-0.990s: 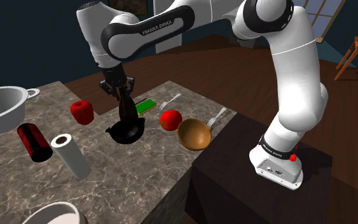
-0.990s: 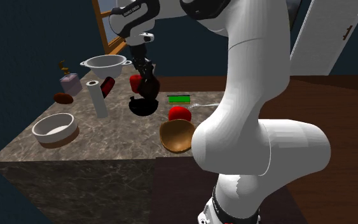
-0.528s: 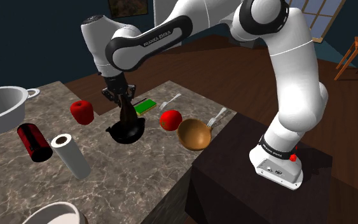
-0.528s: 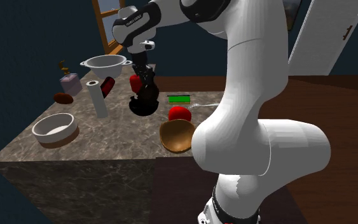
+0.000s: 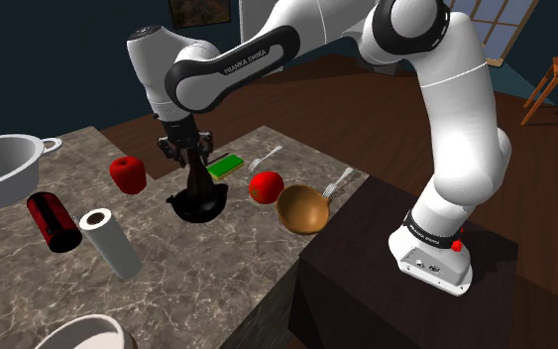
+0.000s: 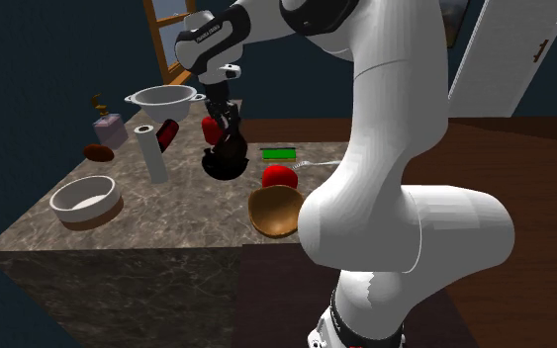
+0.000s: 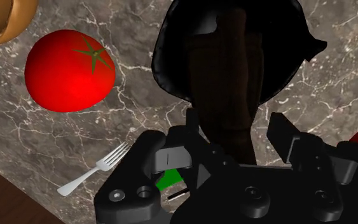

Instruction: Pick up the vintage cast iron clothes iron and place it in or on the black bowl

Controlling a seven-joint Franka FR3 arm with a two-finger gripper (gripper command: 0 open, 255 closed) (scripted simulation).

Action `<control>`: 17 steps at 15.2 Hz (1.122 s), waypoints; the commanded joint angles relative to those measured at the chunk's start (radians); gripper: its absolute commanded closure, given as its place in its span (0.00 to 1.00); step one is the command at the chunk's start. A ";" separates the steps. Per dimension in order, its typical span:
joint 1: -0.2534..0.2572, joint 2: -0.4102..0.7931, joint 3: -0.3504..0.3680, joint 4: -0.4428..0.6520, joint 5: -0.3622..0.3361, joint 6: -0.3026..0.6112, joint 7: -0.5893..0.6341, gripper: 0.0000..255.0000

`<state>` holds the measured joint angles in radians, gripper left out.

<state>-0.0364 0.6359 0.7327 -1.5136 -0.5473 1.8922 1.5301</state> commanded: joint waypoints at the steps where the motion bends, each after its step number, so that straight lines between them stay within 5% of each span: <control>1: 0.000 0.000 0.000 0.000 0.000 0.000 0.000 0.00; 5: 0.000 0.000 0.000 0.000 0.000 0.000 0.000 0.00; 9: 0.015 -0.031 0.019 0.084 0.030 -0.104 -0.023 0.00; 17: 0.015 -0.031 0.019 0.084 0.030 -0.104 -0.023 0.00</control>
